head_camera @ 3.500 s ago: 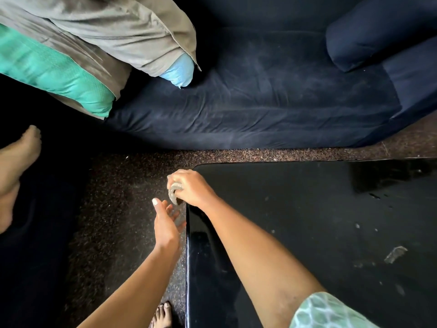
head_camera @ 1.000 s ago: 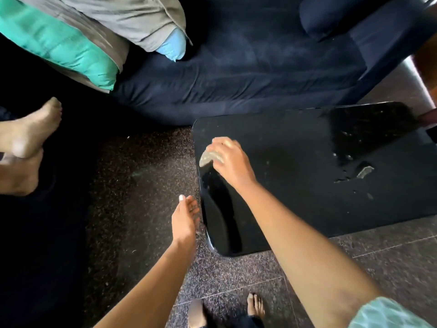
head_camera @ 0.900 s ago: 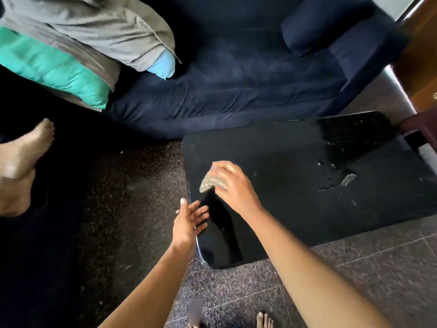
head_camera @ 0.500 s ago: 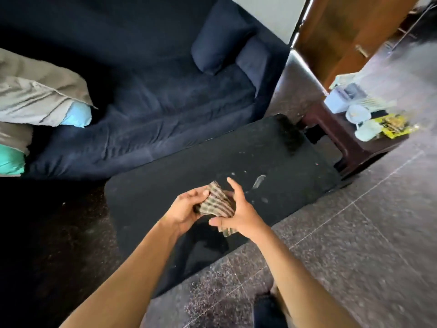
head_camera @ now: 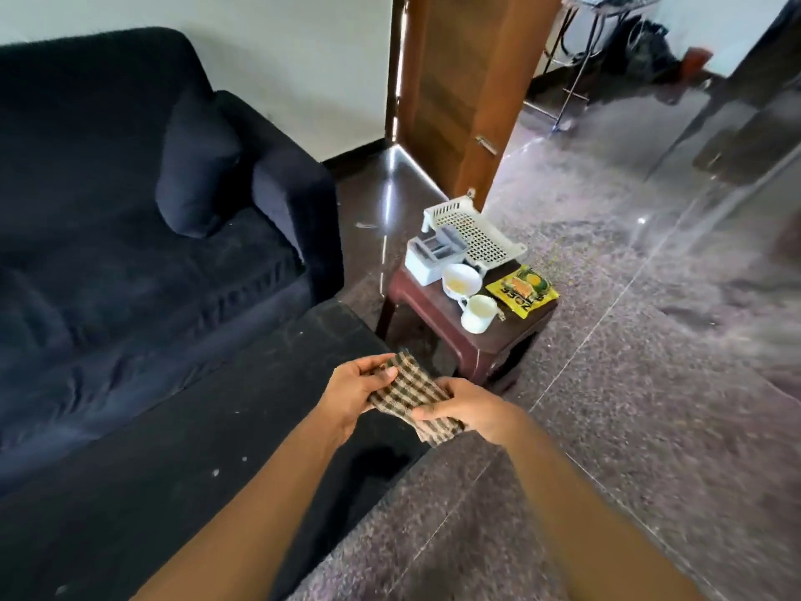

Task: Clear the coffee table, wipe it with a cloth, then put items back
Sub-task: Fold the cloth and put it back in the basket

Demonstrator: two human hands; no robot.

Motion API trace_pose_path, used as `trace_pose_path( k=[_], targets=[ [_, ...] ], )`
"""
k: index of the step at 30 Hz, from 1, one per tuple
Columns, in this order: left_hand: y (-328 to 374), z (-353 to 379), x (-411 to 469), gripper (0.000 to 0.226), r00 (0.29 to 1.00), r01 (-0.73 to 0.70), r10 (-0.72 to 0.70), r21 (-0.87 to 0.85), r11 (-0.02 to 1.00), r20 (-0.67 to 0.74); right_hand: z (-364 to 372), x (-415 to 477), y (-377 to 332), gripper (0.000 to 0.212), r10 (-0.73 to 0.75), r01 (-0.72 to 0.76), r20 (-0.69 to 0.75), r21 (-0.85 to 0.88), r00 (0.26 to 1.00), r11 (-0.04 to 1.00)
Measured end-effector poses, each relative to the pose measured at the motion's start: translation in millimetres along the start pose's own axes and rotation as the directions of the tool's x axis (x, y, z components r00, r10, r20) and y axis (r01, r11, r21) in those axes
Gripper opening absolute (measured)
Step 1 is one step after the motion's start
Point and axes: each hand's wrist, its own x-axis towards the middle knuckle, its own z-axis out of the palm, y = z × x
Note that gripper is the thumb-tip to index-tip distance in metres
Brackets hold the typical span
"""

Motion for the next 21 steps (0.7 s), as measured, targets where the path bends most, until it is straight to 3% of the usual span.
trace_pose_path(
  k=[4, 9, 12, 16, 21],
  targets=[
    [34.5, 60.6, 53.0, 0.022, 0.993, -0.062, 0.061, -0.009, 0.998, -0.103, -84.0, 6.2, -20.3, 0.045, 0.035, -0.023, -0.099, 0.120, 0.994, 0.993],
    [74.6, 116.2, 125.1, 0.022, 0.990, -0.078, 0.064, -0.109, 0.991, -0.128, -178.7, 39.1, -56.1, 0.044, 0.014, 0.080, -0.314, 0.286, 0.949, 0.955],
    [96.3, 142.8, 187.1, 0.029, 0.994, -0.034, 0.022, -0.112, 0.993, -0.106, -230.6, 74.8, -74.2, 0.049, 0.008, 0.163, -0.407, 0.384, 0.914, 0.909],
    [115.8, 174.3, 264.9, 0.038, 0.996, 0.022, -0.029, -0.090, 0.996, -0.080, -290.9, 118.1, -92.5, 0.038, -0.016, 0.246, -0.488, 0.411, 0.873, 0.878],
    [121.0, 204.4, 331.4, 0.022, 0.970, 0.240, -0.243, -0.070, 0.968, -0.033, -348.8, 167.0, -105.9, 0.048, -0.018, 0.247, -0.490, 0.408, 0.872, 0.879]
  ],
)
